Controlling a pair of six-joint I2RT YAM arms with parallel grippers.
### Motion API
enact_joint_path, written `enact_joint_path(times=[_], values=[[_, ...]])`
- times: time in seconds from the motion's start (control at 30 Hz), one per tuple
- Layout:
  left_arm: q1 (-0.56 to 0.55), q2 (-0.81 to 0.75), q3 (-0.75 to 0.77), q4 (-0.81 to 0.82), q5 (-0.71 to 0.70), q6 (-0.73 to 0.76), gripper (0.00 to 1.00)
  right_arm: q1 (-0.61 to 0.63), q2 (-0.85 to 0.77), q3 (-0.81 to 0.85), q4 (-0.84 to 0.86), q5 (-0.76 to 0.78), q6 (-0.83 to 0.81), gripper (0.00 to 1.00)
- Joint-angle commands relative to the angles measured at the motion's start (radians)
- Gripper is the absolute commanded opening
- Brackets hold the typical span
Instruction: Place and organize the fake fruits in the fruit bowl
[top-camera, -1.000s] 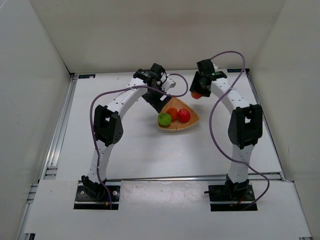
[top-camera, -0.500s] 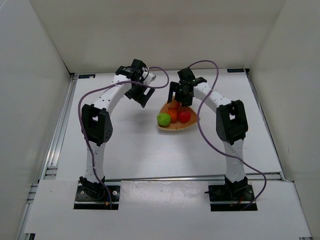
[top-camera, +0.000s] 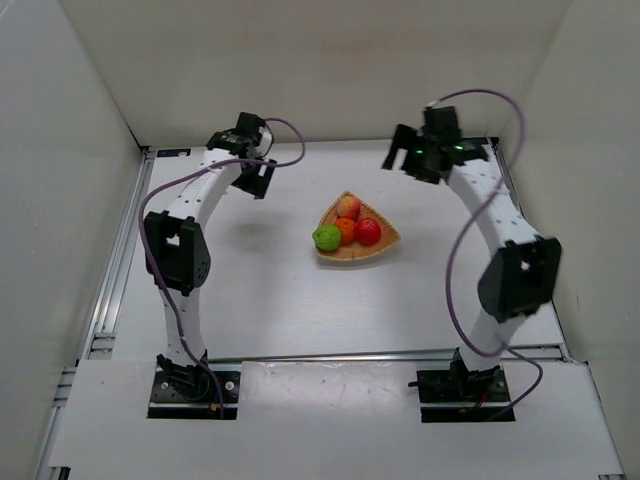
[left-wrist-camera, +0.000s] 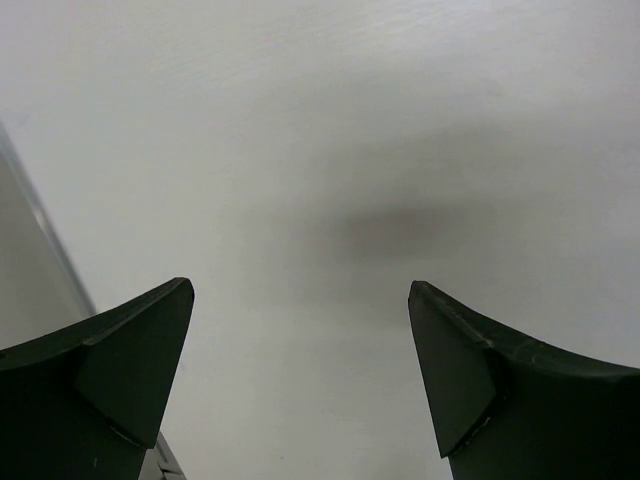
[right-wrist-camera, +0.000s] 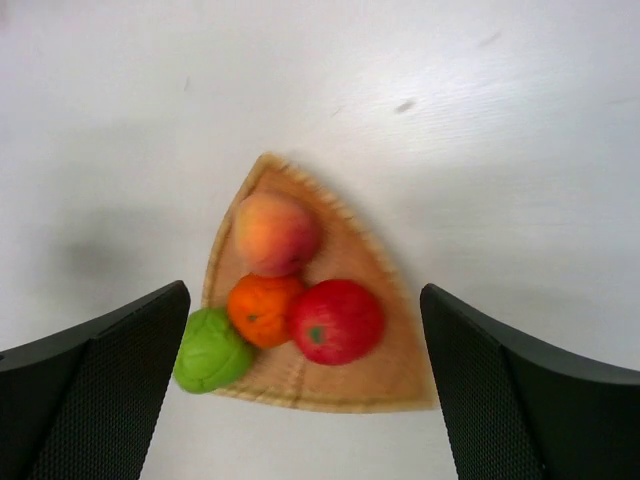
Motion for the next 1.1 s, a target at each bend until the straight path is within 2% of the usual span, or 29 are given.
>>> enact_joint_path(times=[0.0, 0.07, 0.2, 0.3, 0.43, 1.07], values=[[0.109, -0.142, -0.063, 0.093, -0.244, -0.127, 0.99, -0.190, -0.208, -0.166, -0.004, 0.064, -0.041, 1.00], [0.180, -0.188, -0.162, 0.115, -0.181, -0.169, 0.99, -0.308, -0.263, -0.258, -0.004, 0.064, -0.041, 1.00], [0.289, -0.303, -0.362, 0.181, -0.092, -0.203, 0.99, -0.469, -0.418, -0.470, 0.008, 0.064, -0.032, 1.00], [0.375, -0.368, -0.471, 0.206, -0.038, -0.225, 0.98, -0.551, -0.515, -0.623, 0.049, 0.064, -0.032, 1.00], [0.412, -0.409, -0.526, 0.215, -0.016, -0.234, 0.96, -0.581, -0.573, -0.717, 0.075, 0.064, -0.032, 1.00], [0.412, -0.420, -0.523, 0.215, 0.023, -0.225, 0.96, -0.581, -0.673, -0.780, 0.075, 0.058, -0.032, 1.00]])
